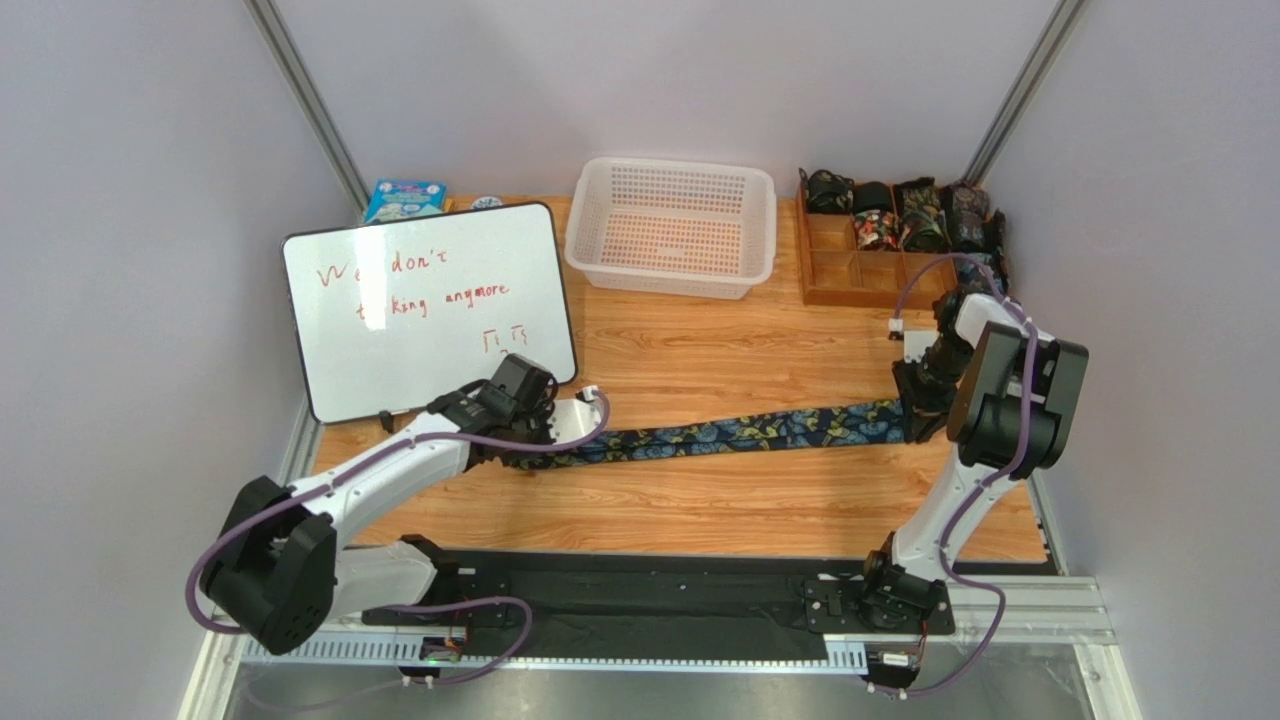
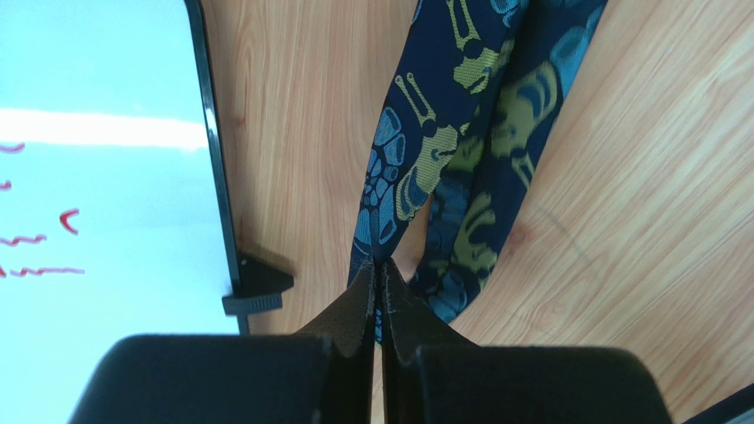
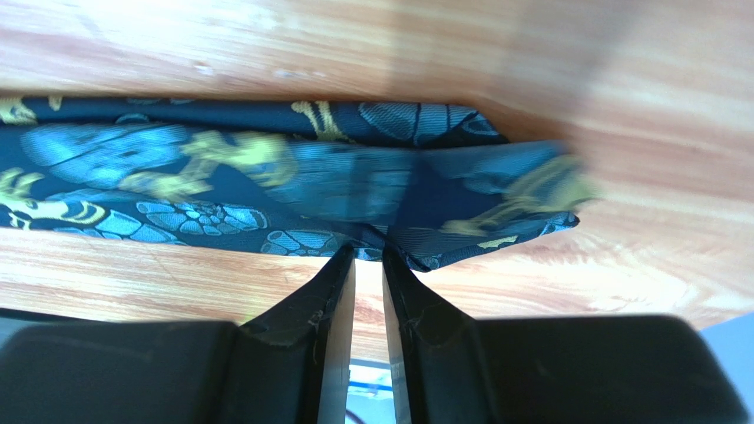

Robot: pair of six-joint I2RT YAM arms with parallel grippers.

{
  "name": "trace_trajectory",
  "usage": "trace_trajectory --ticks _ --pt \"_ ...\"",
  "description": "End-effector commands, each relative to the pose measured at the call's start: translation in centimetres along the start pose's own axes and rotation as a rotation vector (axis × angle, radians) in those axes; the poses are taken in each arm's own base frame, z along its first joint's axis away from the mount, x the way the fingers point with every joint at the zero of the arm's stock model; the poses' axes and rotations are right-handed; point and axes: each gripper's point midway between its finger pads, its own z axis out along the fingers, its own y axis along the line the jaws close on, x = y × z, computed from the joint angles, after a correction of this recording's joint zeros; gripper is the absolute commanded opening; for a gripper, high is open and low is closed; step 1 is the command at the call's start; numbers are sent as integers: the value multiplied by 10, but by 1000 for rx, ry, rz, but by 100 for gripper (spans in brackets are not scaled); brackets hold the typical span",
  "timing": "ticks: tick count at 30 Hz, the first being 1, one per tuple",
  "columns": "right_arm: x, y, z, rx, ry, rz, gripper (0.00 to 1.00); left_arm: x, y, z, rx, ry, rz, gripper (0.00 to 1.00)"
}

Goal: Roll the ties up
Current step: Roll the tie at the center of the board.

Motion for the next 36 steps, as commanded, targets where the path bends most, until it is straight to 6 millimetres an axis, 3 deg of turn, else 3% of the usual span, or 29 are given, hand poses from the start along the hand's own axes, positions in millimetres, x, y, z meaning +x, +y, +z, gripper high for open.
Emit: trace_trajectory --ticks 1,3,7,10,15,18,19,21,24,26,32,35,36 --pt "2 -23 23 48 14 97 25 6 11 -9 -89 -35 94 0" --pt "4 -24 23 44 19 107 25 13 6 -7 -86 -23 104 0" --pt "6 -24 22 43 22 104 25 15 -2 -13 -58 -31 87 32" --pt "7 -23 19 41 18 96 25 19 -13 -25 7 -36 66 48" --pt "3 -23 9 40 -3 88 25 -36 -13 -69 64 -295 17 73" --pt "1 -23 7 41 -11 80 24 -55 -16 -59 115 -267 38 82" --pt "1 -24 8 39 -11 80 24 -55 -23 -43 172 -208 45 83" --pt "-1 -25 8 38 -13 83 24 -67 -18 -34 209 -184 21 84" --pt "-4 -27 9 34 -17 89 24 -71 -26 0 333 -91 7 84" --pt "-6 -30 11 32 -18 96 24 -77 -24 9 359 -72 2 83" --pt "-17 -43 10 46 -34 115 23 -84 -26 39 365 -34 53 67" --pt "-20 -56 11 56 -24 133 23 -96 -22 51 322 -60 115 55" --pt "-20 -61 11 57 -22 140 23 -97 -23 57 320 -50 126 47"
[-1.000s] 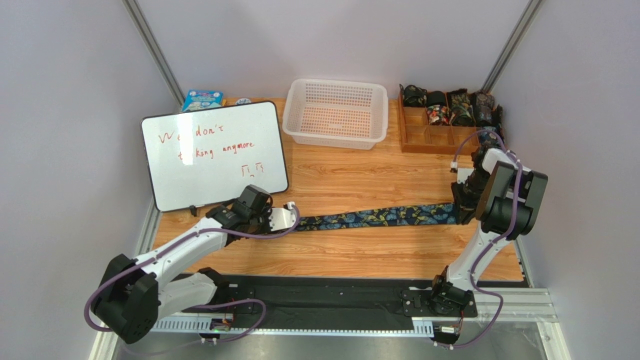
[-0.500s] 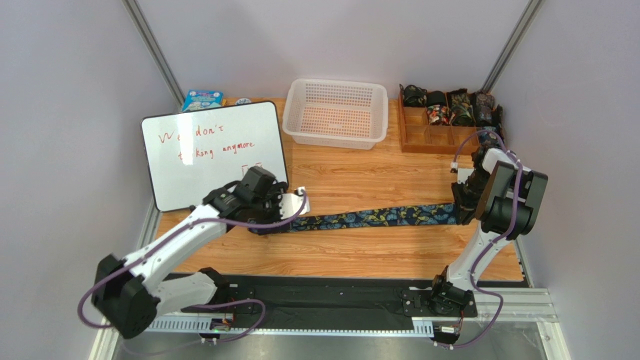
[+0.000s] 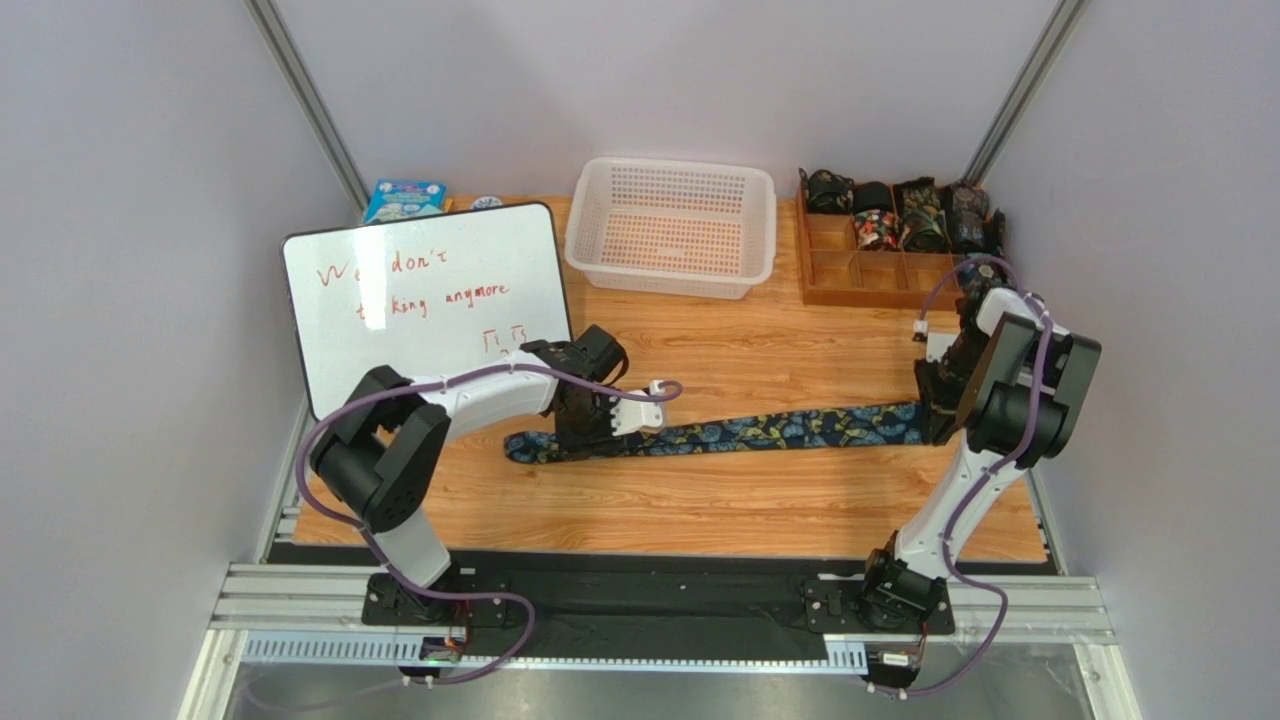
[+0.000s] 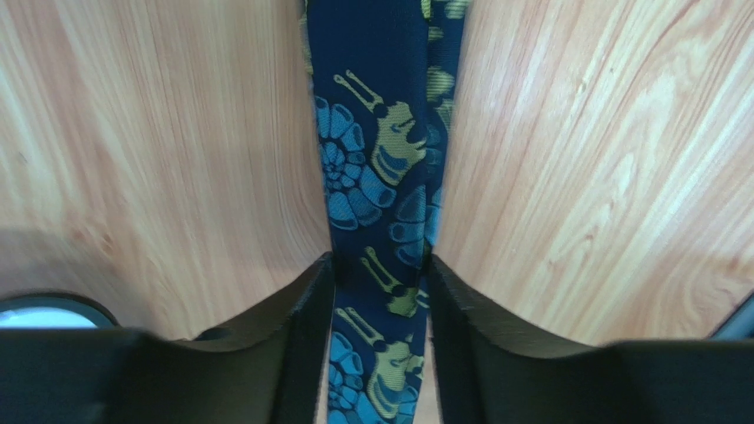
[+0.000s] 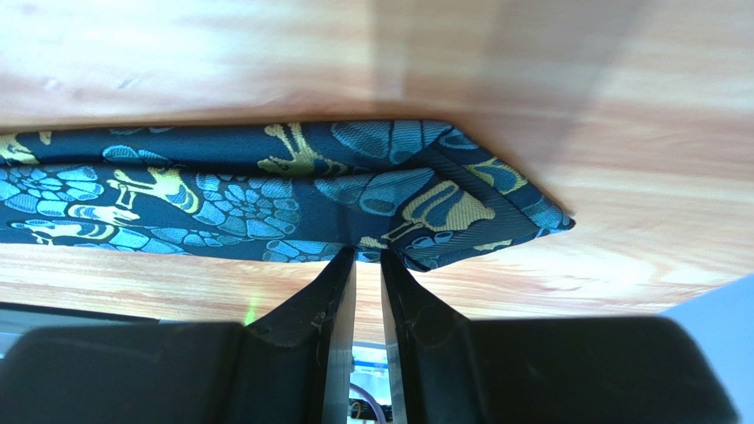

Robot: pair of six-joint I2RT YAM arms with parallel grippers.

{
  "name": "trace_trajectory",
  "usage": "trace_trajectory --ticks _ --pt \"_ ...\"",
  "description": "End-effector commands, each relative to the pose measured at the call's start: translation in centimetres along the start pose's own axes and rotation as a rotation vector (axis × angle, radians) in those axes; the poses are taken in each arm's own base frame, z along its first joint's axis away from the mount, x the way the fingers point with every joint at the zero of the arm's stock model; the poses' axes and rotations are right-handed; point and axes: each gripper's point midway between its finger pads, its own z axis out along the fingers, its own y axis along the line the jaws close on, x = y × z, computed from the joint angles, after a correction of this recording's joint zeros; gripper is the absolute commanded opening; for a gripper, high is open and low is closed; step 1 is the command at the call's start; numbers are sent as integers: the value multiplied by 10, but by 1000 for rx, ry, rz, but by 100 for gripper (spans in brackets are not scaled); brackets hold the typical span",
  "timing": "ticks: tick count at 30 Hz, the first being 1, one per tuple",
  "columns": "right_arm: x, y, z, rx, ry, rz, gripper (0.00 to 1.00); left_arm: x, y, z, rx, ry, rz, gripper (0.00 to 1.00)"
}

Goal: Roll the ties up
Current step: Roll the tie at the center of the board.

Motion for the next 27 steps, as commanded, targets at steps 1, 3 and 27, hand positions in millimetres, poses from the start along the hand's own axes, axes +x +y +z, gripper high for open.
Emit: trace_trajectory --ticks 1,3,27 --pt "-34 -36 13 59 -81 27 23 -31 23 5 -88 -48 92 43" --pt "-38 -41 10 61 -89 31 22 -32 30 10 -101 -38 97 34" --pt "-35 -67 12 112 -77 47 22 -2 6 -19 -105 -31 151 23"
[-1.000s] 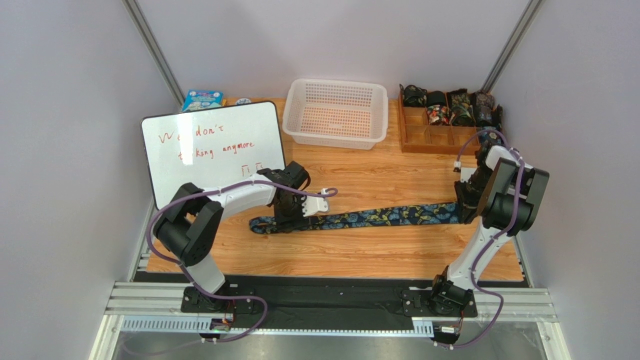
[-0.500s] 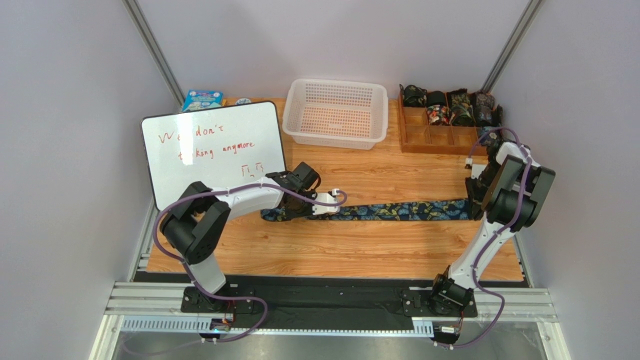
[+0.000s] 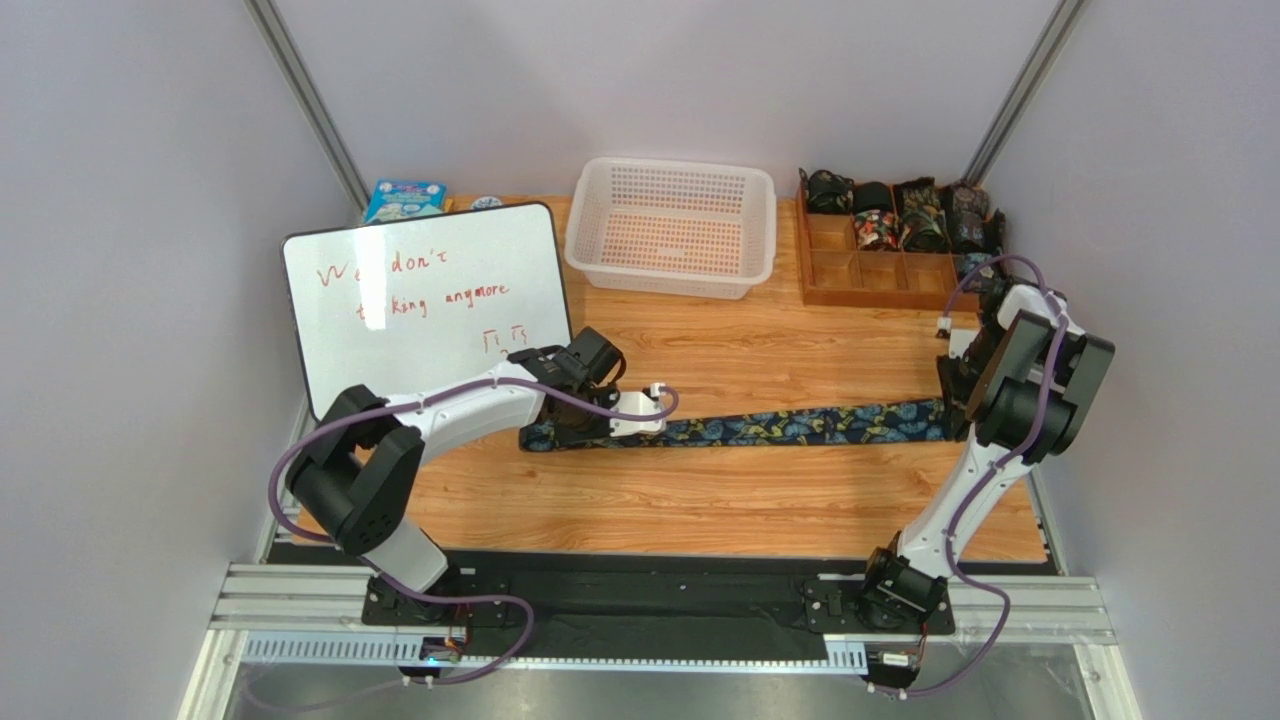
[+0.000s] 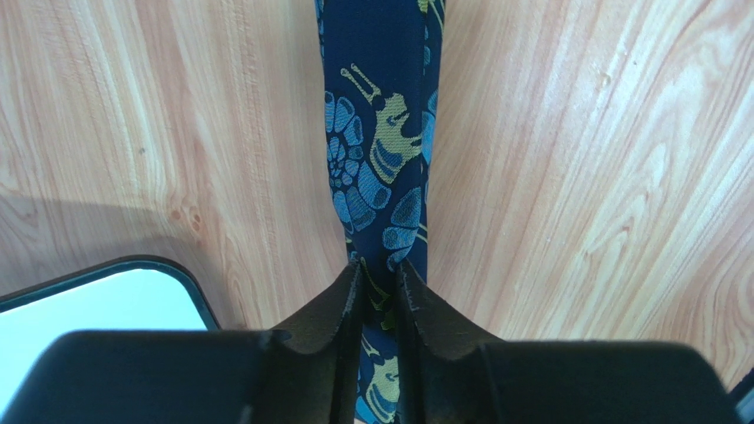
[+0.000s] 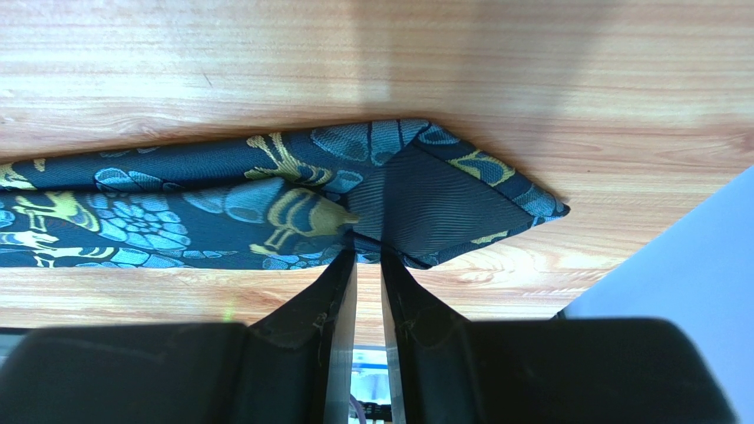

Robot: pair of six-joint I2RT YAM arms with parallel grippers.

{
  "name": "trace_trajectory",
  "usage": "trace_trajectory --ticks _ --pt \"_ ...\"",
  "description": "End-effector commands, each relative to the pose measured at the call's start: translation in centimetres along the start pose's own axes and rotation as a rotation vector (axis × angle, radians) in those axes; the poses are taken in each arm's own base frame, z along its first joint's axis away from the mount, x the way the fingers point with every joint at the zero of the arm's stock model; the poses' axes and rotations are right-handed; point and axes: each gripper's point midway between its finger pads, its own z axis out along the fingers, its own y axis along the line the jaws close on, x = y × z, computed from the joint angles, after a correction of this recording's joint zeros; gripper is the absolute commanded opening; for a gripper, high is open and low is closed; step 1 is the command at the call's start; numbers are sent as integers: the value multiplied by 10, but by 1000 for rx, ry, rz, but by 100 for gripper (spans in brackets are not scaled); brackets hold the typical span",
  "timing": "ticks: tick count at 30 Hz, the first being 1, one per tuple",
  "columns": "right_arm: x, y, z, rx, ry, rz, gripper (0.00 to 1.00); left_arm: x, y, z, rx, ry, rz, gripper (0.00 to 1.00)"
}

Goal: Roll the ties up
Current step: Roll the tie at the center of the board.

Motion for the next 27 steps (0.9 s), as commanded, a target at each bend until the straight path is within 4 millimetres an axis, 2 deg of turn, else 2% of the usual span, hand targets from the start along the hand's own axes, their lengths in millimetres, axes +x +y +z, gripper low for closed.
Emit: trace_trajectory --ticks 1,4,8,9,11,13,14,16,19,20,22,23,25,27 --pt "-29 -24 19 65 -82 -12 22 14 -12 -4 40 27 27 23" --pt "-27 -24 18 64 -80 -18 22 20 -16 0 50 48 27 32" --pt "-24 -28 13 68 -87 -27 22 30 -15 1 36 80 28 33" --pt "-25 -27 10 63 -97 -35 22 32 -16 1 37 79 32 37" --pt "-22 -26 2 48 -107 -64 25 26 -14 -7 18 48 31 54" --pt "-22 -15 -16 9 -161 -95 28 11 -9 -17 5 -12 17 61" --pt "-23 -12 -31 10 -200 -115 32 5 -7 -23 -7 -35 6 63" --pt "-23 2 -48 -37 -240 -141 35 -6 3 -33 -35 -58 -17 63" --pt "-25 23 -72 -64 -296 -185 36 -8 9 -40 -42 -67 -45 63" --pt "-28 36 -80 -80 -319 -203 36 -6 9 -42 -39 -68 -61 62" --pt "-28 51 -83 -99 -322 -217 36 -4 8 -44 -36 -67 -67 60" --pt "-28 65 -84 -114 -320 -240 36 -1 6 -45 -35 -62 -63 57" --pt "-32 89 -82 -143 -324 -262 36 10 1 -40 -29 -29 -66 51" --pt "-35 103 -73 -152 -313 -267 36 27 -1 -33 -38 23 -78 45"
